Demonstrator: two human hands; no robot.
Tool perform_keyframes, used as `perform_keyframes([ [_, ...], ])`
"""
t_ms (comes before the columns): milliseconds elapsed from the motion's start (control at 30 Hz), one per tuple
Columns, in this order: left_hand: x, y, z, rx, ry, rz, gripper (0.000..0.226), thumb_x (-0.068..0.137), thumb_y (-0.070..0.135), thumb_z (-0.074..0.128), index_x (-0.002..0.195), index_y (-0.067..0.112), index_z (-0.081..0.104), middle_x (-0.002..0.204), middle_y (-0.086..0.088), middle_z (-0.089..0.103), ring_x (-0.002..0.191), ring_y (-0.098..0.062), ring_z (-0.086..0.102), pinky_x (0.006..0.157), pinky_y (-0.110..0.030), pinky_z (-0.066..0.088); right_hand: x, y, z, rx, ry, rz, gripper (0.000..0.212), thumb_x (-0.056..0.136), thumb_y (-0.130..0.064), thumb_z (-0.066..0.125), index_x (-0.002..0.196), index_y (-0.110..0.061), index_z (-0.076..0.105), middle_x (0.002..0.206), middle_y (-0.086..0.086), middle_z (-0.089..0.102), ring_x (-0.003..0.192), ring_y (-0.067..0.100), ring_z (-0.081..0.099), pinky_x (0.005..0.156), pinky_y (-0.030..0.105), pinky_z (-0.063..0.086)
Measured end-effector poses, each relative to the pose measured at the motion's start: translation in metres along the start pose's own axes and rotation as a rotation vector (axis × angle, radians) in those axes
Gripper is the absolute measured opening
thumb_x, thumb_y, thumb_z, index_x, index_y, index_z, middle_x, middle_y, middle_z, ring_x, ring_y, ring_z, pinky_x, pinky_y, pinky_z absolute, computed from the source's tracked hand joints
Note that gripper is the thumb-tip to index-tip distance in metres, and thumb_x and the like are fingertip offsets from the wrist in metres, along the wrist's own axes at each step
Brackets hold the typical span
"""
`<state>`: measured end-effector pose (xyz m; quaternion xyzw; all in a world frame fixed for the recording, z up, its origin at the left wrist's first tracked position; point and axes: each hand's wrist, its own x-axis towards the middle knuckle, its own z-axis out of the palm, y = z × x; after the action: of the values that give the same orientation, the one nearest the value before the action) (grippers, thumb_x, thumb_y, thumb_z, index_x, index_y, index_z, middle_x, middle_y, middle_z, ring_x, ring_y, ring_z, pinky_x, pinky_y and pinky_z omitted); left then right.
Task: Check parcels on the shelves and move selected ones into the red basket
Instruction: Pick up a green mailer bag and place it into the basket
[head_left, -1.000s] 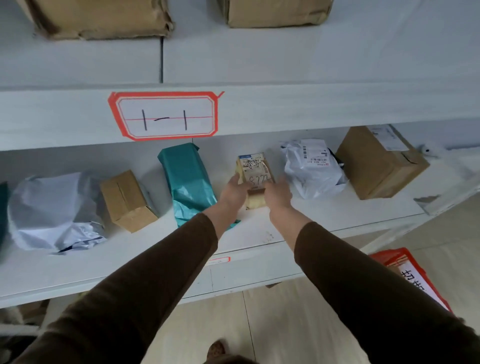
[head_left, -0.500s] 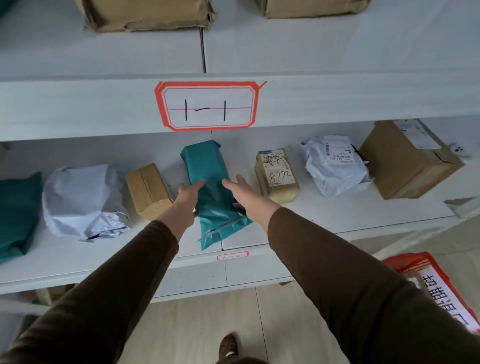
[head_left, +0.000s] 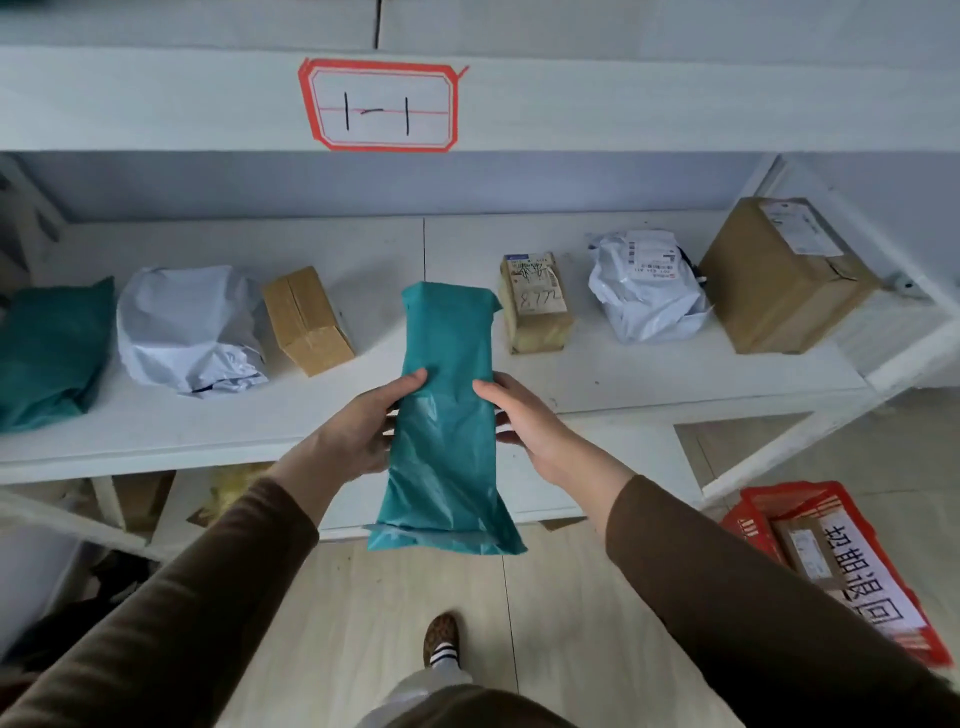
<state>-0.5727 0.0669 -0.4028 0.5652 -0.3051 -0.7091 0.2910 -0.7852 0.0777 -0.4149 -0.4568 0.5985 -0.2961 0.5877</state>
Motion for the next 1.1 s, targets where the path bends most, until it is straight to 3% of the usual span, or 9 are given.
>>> perform_keyframes([
  [67,-0.024,-0.016,0.009,0.077,-0.040,0.063,0.053,0.091,0.055,0.071,0.128,0.017,0.069,0.134,-0.008,0.071,0.126,-0.032,0.064,0.112,-0.049,0.049,-0.037,0.008,-0.010,0.058,0.000,-0.039,0.039,0.101,-0.046,0.058,0.138,-0.031,0.058,0.129,-0.005,0.070,0.115,0.020,0.065,0.096,0.036,0.048],
  [167,-0.059,-0.039,0.025,0.105,-0.137,0.122,0.083,0.078,0.067,0.079,0.140,0.016,0.063,0.141,-0.010,0.068,0.133,-0.035,0.061,0.117,-0.051,0.045,-0.083,0.021,-0.023,0.124,-0.003,-0.062,0.030,0.104,-0.039,0.057,0.132,-0.033,0.063,0.127,-0.009,0.073,0.119,0.015,0.066,0.104,0.037,0.048],
  [267,-0.085,-0.057,0.046,0.094,-0.173,0.154,0.089,0.075,0.066,0.083,0.145,0.017,0.057,0.140,-0.005,0.069,0.131,-0.030,0.064,0.113,-0.050,0.049,-0.117,0.035,-0.031,0.159,-0.018,-0.045,0.025,0.105,-0.044,0.053,0.125,-0.040,0.067,0.123,-0.017,0.074,0.120,0.009,0.066,0.108,0.036,0.047],
  [433,-0.118,-0.065,0.081,0.283,0.014,0.331,0.078,0.074,0.046,0.090,0.137,0.018,0.053,0.133,0.000,0.069,0.112,-0.018,0.073,0.094,-0.035,0.059,-0.149,0.054,-0.038,0.211,-0.015,-0.064,0.025,0.108,-0.028,0.050,0.121,-0.035,0.070,0.121,-0.013,0.076,0.117,0.013,0.067,0.105,0.038,0.051],
  [600,-0.139,-0.068,0.089,1.100,0.265,0.792,0.090,0.078,0.048,0.086,0.152,0.023,0.040,0.139,0.006,0.056,0.122,-0.017,0.053,0.107,-0.039,0.049,-0.162,0.057,-0.053,0.642,0.064,0.031,0.044,0.108,-0.045,0.045,0.133,-0.016,0.065,0.129,0.010,0.072,0.122,0.030,0.067,0.107,0.046,0.052],
  [733,-0.144,-0.075,0.088,1.387,0.304,1.186,0.083,0.078,0.029,0.089,0.147,0.016,0.046,0.142,-0.004,0.058,0.126,-0.026,0.051,0.106,-0.050,0.052,-0.176,0.053,-0.071,0.842,-0.049,0.067,0.065,0.102,-0.067,0.036,0.140,-0.022,0.064,0.140,0.014,0.067,0.131,0.037,0.061,0.113,0.054,0.045],
  [833,-0.130,-0.086,0.077,1.433,0.353,1.434,0.076,0.078,0.015,0.088,0.142,0.007,0.049,0.145,-0.014,0.058,0.134,-0.037,0.054,0.111,-0.055,0.048,-0.186,0.048,-0.077,0.914,-0.141,0.086,0.073,0.099,-0.074,0.036,0.140,-0.020,0.064,0.140,0.013,0.067,0.126,0.032,0.066,0.104,0.047,0.053],
  [1000,-0.111,-0.104,0.060,1.340,0.402,1.625,0.061,0.089,0.019,0.082,0.136,0.008,0.046,0.147,-0.021,0.056,0.137,-0.042,0.052,0.112,-0.057,0.047,-0.197,0.039,-0.079,0.601,-0.181,0.005,0.072,0.076,-0.081,0.062,0.113,-0.022,0.082,0.124,0.010,0.074,0.121,0.028,0.065,0.104,0.046,0.051],
  [1100,-0.105,-0.107,0.057,1.327,0.402,1.629,0.057,0.092,0.018,0.080,0.136,0.009,0.045,0.151,-0.020,0.053,0.140,-0.044,0.049,0.115,-0.059,0.043,-0.196,0.038,-0.077,0.364,-0.247,-0.075,0.059,0.065,-0.063,0.086,0.115,-0.032,0.077,0.115,-0.001,0.074,0.111,0.019,0.067,0.090,0.037,0.058],
])
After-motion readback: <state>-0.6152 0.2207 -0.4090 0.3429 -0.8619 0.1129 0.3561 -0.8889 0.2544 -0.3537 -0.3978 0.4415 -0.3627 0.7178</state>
